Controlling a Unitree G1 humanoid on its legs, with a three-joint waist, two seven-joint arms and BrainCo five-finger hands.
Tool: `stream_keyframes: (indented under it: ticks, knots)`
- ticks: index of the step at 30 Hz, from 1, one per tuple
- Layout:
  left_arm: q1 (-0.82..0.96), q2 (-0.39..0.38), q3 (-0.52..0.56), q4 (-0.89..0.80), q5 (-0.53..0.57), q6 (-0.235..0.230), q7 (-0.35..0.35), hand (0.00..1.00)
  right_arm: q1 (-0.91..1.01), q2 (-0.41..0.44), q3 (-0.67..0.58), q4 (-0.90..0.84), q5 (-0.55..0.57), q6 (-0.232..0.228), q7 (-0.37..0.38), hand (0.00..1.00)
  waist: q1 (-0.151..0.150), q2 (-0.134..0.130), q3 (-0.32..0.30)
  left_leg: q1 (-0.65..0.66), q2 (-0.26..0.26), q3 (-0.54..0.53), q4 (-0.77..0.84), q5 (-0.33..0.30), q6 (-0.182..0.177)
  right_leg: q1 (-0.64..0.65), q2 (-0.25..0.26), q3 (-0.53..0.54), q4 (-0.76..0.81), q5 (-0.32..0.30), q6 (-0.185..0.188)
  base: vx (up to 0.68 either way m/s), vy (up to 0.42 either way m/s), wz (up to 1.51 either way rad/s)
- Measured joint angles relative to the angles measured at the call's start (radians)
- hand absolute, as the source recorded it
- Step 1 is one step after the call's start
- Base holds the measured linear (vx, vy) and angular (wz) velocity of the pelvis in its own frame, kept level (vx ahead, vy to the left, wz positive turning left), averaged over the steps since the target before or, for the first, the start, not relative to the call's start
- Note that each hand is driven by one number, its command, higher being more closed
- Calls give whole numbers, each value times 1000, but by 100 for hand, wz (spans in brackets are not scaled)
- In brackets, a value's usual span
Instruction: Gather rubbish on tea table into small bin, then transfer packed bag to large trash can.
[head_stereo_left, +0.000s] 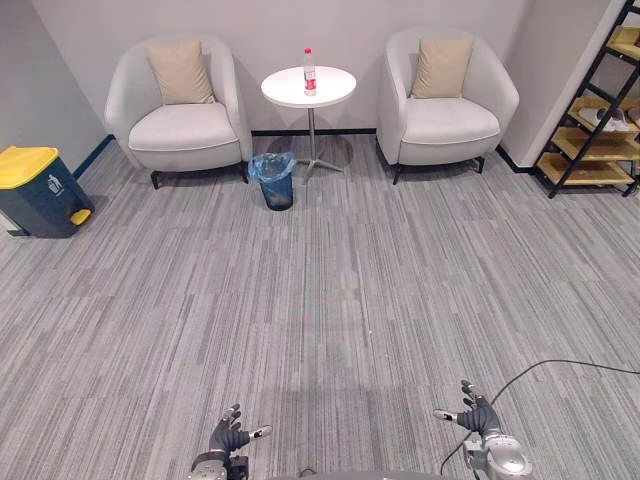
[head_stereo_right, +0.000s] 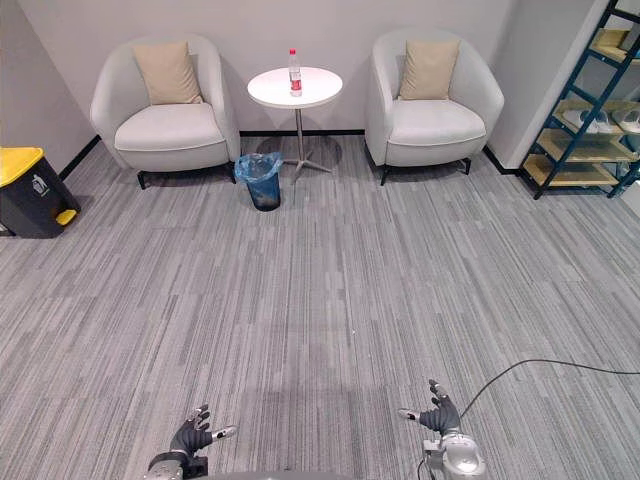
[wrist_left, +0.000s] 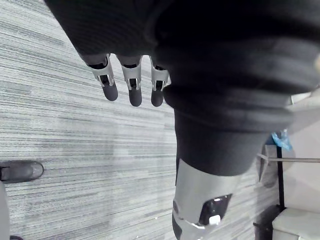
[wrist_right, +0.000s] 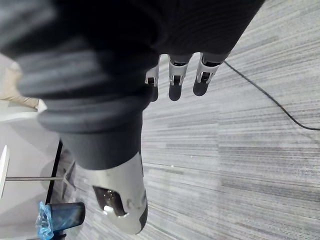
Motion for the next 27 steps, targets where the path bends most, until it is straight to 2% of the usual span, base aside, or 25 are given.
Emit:
stream_keyframes:
  ticks: [10,27]
  knots:
    - [3,-3,0,-12,0,0,7,0,3,1,0,0,3,0,1,0,-1,5,2,2,0,2,0,0,0,0,0,1,3,0,0,-22,-12,0]
    - [4,-4,-5,-12,-1,0,5,0,3,24,0,2,89,0,3,0,-1,5,2,0,2,17,-1,-2,0,-2,1,8,-4,1,-1,0,0,0]
